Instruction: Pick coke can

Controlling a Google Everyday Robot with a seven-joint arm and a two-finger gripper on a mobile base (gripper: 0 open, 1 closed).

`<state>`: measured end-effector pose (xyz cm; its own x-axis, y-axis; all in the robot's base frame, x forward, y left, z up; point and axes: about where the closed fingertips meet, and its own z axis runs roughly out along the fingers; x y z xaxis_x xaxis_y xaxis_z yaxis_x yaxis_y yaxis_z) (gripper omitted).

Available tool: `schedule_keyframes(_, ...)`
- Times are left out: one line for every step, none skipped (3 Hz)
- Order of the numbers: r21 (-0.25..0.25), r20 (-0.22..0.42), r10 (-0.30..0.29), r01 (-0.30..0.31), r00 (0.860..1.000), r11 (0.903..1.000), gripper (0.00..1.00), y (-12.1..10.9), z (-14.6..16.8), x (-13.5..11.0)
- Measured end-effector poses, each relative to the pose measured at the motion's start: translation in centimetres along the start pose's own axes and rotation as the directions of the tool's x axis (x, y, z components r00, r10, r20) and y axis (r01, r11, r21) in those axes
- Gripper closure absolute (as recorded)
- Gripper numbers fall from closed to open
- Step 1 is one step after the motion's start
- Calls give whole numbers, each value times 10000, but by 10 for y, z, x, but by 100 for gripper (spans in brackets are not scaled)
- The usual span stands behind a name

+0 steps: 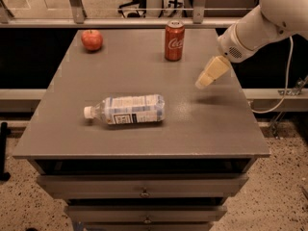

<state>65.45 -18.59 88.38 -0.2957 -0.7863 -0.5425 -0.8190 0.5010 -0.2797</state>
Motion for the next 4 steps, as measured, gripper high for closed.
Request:
schedule_keyframes(66, 492, 110, -113, 9987, 9999, 0, -8, 12, -10)
schedule_keyframes(187, 1476, 453, -485, 9880, 9986, 0, -30, 37, -36)
schedule_keyframes(252, 2191, 772, -847, 9726, 9961, 0, -49, 54, -57)
schedule_keyframes(60, 3130, 1652, -1759, 9353, 9844, 0, -74, 79, -83)
